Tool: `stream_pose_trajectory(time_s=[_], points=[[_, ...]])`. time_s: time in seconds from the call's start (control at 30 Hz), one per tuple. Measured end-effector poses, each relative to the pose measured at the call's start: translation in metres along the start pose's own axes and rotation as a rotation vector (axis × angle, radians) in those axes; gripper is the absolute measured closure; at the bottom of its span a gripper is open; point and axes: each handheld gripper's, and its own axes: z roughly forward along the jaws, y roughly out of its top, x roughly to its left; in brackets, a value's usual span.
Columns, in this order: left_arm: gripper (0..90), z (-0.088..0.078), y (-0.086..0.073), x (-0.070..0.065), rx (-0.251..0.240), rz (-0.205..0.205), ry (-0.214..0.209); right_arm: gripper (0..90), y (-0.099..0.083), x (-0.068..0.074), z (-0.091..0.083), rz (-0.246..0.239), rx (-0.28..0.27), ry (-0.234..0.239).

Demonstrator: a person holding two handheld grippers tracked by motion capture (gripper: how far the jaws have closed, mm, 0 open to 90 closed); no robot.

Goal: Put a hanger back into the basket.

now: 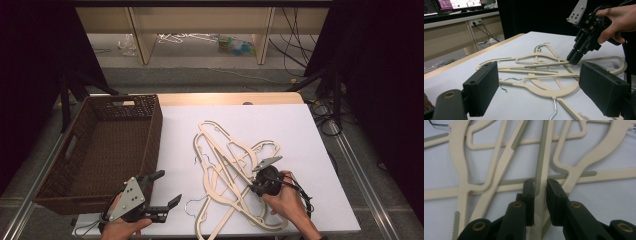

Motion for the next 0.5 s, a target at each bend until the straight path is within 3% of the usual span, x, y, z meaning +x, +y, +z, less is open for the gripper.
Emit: stream_pose_trajectory(time_s=[0.2, 0.27, 0.43, 0.5], points=[[16.3, 0.000, 0.000, 0.000, 0.004, 0.004, -0.006, 78.1, -0.001, -0.011, -0.001, -0.045, 0.004, 0.012], [16.3, 0.001, -0.001, 0.000, 0.006, 0.005, -0.005, 78.1, -0.002, -0.015, -0.002, -0.033, -0.001, 0.029], [16.3, 0.001, -0.001, -0.001, 0.009, 0.002, -0.008, 78.0, -0.004, -0.022, -0.002, -0.061, -0.004, 0.031], [16.3, 0.001, -0.001, -0.001, 0.008, 0.013, -0.010, 77.8, -0.005, -0.025, -0.002, -0.105, -0.004, 0.021]])
